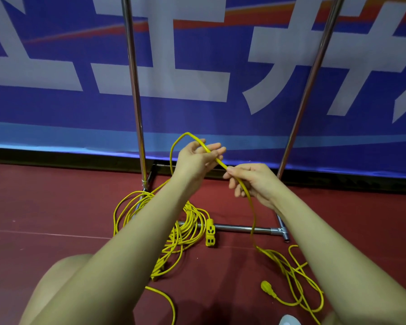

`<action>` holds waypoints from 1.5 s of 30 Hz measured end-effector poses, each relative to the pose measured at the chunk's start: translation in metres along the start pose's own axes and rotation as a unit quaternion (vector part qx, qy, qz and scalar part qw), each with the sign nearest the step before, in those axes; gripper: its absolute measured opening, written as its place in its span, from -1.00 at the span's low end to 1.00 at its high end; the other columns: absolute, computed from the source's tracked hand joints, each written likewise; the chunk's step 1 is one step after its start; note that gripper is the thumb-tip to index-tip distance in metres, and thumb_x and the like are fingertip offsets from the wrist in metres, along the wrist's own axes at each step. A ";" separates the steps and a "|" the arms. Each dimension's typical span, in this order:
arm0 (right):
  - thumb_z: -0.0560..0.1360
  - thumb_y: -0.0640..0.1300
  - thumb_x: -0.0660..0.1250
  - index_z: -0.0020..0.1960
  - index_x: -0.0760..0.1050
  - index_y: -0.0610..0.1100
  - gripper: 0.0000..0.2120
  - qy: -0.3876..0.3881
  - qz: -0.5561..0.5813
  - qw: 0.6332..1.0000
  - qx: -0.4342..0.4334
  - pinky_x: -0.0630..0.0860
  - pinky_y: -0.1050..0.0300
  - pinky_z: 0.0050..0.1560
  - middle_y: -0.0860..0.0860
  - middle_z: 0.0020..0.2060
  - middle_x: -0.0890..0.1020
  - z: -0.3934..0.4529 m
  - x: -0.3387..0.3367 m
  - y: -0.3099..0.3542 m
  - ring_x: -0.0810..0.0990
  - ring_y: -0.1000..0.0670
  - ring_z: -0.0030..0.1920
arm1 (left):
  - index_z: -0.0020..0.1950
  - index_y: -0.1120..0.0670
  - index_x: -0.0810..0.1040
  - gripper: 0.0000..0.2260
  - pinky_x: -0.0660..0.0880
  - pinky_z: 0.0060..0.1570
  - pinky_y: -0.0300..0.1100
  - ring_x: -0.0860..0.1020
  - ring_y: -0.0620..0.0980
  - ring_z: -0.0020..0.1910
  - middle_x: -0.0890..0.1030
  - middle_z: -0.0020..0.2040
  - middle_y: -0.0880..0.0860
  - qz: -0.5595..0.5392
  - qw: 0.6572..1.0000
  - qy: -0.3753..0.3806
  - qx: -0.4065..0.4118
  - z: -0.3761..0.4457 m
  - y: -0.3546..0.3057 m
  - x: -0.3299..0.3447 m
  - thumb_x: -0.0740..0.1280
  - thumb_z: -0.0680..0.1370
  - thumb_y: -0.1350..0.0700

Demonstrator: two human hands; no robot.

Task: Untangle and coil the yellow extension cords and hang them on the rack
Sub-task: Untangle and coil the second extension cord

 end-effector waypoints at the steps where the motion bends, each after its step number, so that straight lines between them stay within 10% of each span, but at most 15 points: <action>1: 0.55 -0.13 0.27 -0.17 0.58 -0.20 -0.80 0.013 0.003 1.000 -0.002 0.37 0.32 -0.48 -0.02 -0.48 0.57 -0.001 0.003 0.002 0.51 0.07 -0.55 | 0.29 0.25 0.27 -0.64 0.59 -0.10 -0.22 0.64 0.03 -0.12 0.57 0.03 0.19 -0.022 1.000 -0.004 0.007 0.000 -0.003 -0.001 0.20 0.53 0.47; 13: 0.57 -0.15 0.22 -0.19 0.56 -0.25 -0.75 0.063 0.012 0.996 0.064 0.52 0.17 -0.29 -0.07 -0.44 0.58 -0.008 -0.012 -0.026 0.57 -0.01 -0.45 | 0.45 0.24 0.16 -0.51 0.54 0.02 -0.13 0.56 0.15 0.07 0.46 0.27 0.28 -0.153 0.975 -0.122 0.105 0.012 -0.044 -0.057 0.18 0.55 0.47; 22: 0.58 -0.14 0.20 -0.15 0.55 -0.24 -0.76 0.062 0.037 0.997 0.010 0.47 0.22 -0.38 -0.04 -0.46 0.59 -0.003 0.009 0.003 0.57 0.04 -0.51 | 0.39 0.29 0.15 -0.56 0.59 -0.06 -0.11 0.63 0.06 -0.08 0.58 0.00 0.19 -0.036 0.999 0.001 0.010 -0.012 0.004 0.007 0.20 0.56 0.41; 34: 0.58 0.00 0.19 -0.24 0.55 -0.23 -0.62 0.089 -0.055 0.991 0.085 0.44 0.22 -0.41 -0.08 -0.49 0.54 -0.010 0.003 -0.033 0.50 -0.01 -0.49 | 0.50 0.20 0.03 -0.45 0.57 -0.02 -0.04 0.57 0.16 0.04 0.50 0.17 0.25 -0.194 0.966 -0.135 0.102 0.013 -0.041 -0.065 0.16 0.57 0.43; 40: 0.60 0.00 0.17 -0.25 0.54 -0.22 -0.61 0.038 -0.039 0.998 0.045 0.21 0.29 -0.57 -0.04 -0.55 0.45 -0.003 0.000 -0.023 0.31 0.07 -0.61 | -0.01 0.19 0.37 -0.87 0.60 -0.19 -0.18 0.66 -0.06 -0.22 0.60 -0.05 0.16 -0.052 0.997 -0.058 0.001 -0.003 0.008 -0.021 0.25 0.55 0.38; 45: 0.62 0.00 0.13 -0.18 0.54 -0.27 -0.59 0.060 0.006 0.998 0.027 0.34 0.26 -0.53 -0.08 -0.53 0.49 -0.002 0.011 -0.008 0.39 0.03 -0.57 | 0.19 0.22 0.29 -0.74 0.60 -0.20 -0.22 0.64 -0.02 -0.18 0.59 -0.04 0.16 -0.064 0.992 -0.077 0.071 -0.009 -0.006 -0.009 0.25 0.55 0.39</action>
Point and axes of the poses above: each hand's wrist, its own z-axis towards the middle knuckle, its own x-axis out of the palm, y = z × x, the point moved 10 cm from there along z, towards the middle knuckle
